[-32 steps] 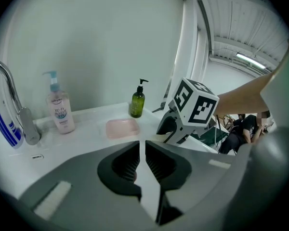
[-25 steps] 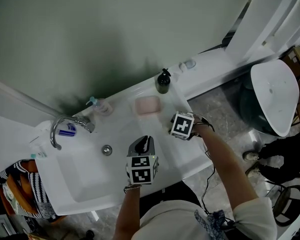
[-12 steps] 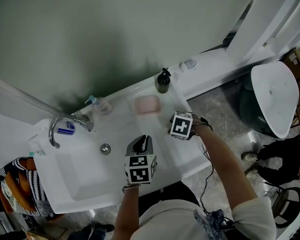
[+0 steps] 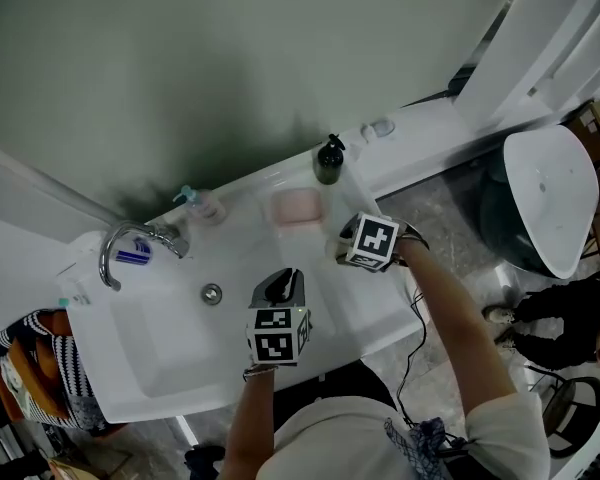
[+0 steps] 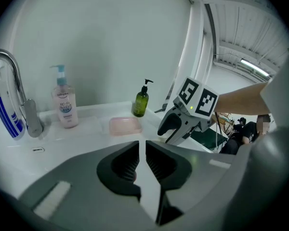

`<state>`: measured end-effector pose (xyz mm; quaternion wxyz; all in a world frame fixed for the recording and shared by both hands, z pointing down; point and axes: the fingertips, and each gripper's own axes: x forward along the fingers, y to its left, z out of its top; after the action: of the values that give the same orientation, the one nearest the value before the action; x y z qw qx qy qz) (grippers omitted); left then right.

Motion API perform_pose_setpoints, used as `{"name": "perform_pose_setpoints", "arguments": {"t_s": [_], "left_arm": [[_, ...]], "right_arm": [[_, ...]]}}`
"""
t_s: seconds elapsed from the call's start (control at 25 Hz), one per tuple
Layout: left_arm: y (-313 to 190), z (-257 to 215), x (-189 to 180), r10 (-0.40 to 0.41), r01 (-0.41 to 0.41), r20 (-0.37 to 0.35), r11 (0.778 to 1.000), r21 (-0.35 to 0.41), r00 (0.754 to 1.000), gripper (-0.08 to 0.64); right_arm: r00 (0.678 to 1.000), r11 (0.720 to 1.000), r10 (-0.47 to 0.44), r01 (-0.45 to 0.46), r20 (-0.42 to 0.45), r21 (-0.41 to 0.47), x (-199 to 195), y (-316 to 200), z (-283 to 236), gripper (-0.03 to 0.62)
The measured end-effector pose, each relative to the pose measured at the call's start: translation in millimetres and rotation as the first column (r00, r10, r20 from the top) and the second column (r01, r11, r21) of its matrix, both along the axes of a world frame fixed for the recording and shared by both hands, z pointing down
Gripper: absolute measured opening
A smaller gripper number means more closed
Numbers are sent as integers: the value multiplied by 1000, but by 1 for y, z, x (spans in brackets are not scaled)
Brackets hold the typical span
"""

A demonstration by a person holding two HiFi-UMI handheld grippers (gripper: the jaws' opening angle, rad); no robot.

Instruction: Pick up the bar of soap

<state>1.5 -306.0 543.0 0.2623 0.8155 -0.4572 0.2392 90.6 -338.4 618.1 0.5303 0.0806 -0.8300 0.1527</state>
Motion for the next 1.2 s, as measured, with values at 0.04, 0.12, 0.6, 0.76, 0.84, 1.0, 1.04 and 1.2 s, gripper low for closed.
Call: {"name": "perform_pose_setpoints", "arguments": {"t_s": [0.04, 0.12, 0.6, 0.76, 0.84, 1.0, 1.04, 1.2], "left_arm": [[-1, 0, -1, -3, 3, -3, 1000, 1, 1000, 51], [-2, -1, 0, 1, -1, -9, 1000, 5, 1000, 51], [-3, -14, 5, 24, -23, -41, 999, 32, 999, 54], [-1, -19, 6, 34, -32, -39, 998, 49, 999, 52], [0, -21, 6, 34, -32, -38, 998, 55, 999, 52], [6, -22, 7, 47, -45, -36, 997, 61, 998, 46], [7, -22, 9, 56, -54, -34, 996, 65, 998, 46], [13, -21, 12, 60, -57, -38, 996, 67, 998, 44]], "right_arm": [[1000, 1000, 4, -5, 12, 15, -1, -3, -5, 219], [999, 998, 23, -26, 42, 64, -3, -10, -18, 219], [916, 923, 306, -352, 259, 153, 9, -14, -70, 218], [850, 894, 386, -440, 359, 81, 8, 5, -87, 218], [819, 876, 416, -477, 395, 67, 5, 16, -90, 218], [790, 825, 448, -546, 418, 148, 2, 27, -90, 216], [786, 814, 455, -558, 419, 162, 0, 28, -89, 215], [747, 740, 506, -632, 431, 228, -3, 28, -89, 60]]}}
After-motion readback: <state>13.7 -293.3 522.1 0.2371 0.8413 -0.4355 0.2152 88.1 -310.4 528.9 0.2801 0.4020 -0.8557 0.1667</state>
